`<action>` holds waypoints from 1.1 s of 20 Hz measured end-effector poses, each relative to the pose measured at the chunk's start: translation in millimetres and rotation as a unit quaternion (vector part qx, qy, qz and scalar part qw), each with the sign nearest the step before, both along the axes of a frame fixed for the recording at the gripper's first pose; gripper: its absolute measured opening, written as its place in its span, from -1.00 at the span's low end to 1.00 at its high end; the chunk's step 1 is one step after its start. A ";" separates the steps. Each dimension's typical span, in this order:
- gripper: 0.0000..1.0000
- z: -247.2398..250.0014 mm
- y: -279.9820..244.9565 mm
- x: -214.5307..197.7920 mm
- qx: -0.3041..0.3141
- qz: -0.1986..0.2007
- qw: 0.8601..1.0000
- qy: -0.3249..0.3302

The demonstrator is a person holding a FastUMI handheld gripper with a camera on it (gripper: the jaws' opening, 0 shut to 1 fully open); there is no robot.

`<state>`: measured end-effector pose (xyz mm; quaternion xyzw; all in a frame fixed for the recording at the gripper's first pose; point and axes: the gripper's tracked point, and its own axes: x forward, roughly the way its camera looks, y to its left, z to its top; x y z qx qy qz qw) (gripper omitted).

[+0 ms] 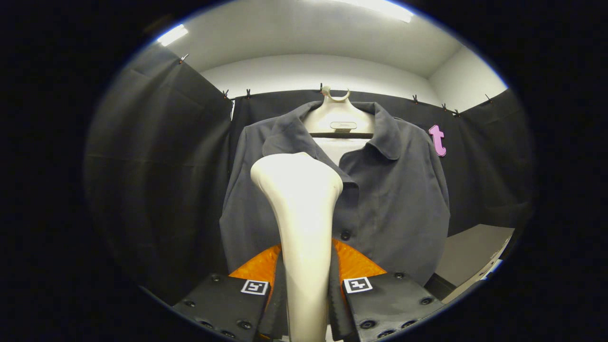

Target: Iron the clothes twice with a garment steamer, once on the left side and once on the right side.

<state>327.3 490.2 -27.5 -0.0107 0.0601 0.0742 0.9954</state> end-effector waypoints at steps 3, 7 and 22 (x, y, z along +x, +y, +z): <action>-0.13 -6.1 6.8 13.9 -0.005 -0.002 1.000 0.005; -0.12 -8.0 7.5 18.3 -0.016 -0.010 1.000 0.000; -0.13 -34.5 2.8 -5.3 -0.025 -0.007 0.999 0.020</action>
